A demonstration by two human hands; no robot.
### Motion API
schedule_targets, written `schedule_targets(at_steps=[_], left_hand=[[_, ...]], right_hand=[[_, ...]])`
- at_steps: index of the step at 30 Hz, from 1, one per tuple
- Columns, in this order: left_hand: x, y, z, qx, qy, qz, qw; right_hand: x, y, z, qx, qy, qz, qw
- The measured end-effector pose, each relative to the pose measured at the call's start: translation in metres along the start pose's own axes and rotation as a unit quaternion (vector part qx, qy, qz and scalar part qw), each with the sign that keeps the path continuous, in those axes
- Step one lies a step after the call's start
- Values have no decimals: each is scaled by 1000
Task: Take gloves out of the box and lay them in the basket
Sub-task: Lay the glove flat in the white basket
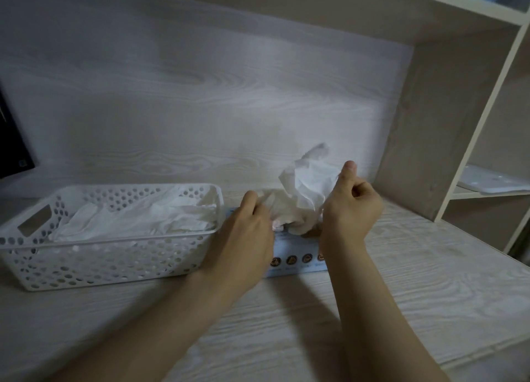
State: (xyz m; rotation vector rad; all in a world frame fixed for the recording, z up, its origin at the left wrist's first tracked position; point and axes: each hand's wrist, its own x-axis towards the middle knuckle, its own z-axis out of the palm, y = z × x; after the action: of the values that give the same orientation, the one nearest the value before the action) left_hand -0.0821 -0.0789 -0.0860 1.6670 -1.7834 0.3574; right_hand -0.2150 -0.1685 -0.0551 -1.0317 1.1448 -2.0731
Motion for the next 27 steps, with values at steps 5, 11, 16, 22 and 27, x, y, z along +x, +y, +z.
schedule_targets(at_steps=[5,11,16,22,27], left_hand=[[-7,-3,7,89,-20,65,994],[-10,3,0,12,-5,96,995],[-11,0,5,78,-43,112,990],[-11,0,7,104,-59,109,987],[-10,0,6,96,-68,98,988]], right_hand=[[0,2,2,-12,-25,10,1000],[-4,0,2,-1,-16,11,1000],[-3,-8,-1,19,32,-33,999],[1,-10,-5,25,68,-63,995],[0,-17,-8,50,80,-79,992]])
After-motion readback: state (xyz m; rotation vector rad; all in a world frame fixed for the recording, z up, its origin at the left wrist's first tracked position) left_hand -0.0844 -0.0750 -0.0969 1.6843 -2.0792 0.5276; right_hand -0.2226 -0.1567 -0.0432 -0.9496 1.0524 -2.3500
